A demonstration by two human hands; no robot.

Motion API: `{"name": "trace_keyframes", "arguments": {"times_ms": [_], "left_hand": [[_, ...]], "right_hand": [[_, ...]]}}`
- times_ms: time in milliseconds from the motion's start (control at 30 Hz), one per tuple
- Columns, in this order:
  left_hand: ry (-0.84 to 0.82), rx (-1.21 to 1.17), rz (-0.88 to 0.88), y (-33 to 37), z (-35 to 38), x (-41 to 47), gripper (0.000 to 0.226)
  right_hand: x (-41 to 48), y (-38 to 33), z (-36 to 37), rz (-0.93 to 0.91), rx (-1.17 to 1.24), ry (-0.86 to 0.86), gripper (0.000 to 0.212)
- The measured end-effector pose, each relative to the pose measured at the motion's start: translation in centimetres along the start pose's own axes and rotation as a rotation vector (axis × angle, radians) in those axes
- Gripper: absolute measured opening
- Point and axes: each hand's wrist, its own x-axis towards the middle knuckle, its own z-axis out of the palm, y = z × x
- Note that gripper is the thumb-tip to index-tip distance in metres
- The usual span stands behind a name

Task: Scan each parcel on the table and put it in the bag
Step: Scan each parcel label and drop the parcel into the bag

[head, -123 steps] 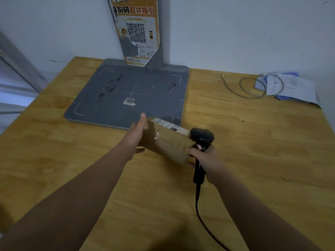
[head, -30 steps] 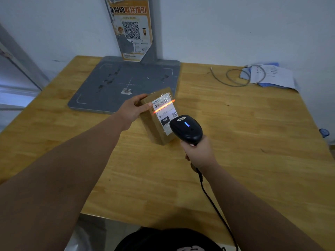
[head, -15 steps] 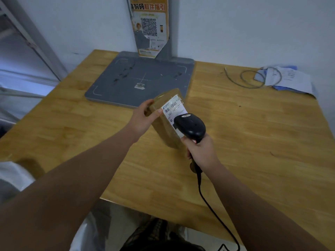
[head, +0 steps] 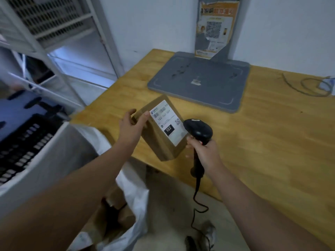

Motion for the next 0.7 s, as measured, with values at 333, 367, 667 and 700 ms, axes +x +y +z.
{"name": "trace_keyframes", "arguments": {"times_ms": [333, 367, 667, 700], "left_hand": [[0.142, 0.197, -0.060, -9.2, -19.5, -5.5, 0.046], [0.131, 0.219, -0.042, -10.0, -20.5, -6.0, 0.046], [0.179, 0.176, 0.042, -13.9, -23.7, -8.7, 0.048], [0.207, 0.151, 0.053, -14.0, -23.9, -8.8, 0.051]], "right_hand": [[-5.2, 10.9, 13.6, 0.194, -0.607, -0.206, 0.018], [-5.4, 12.0, 14.1, 0.202, -0.641, -0.201, 0.018], [-6.5, 18.1, 18.0, 0.046, -0.698, 0.034, 0.046], [-6.8, 17.6, 17.8, 0.005, -0.694, 0.115, 0.049]]}}
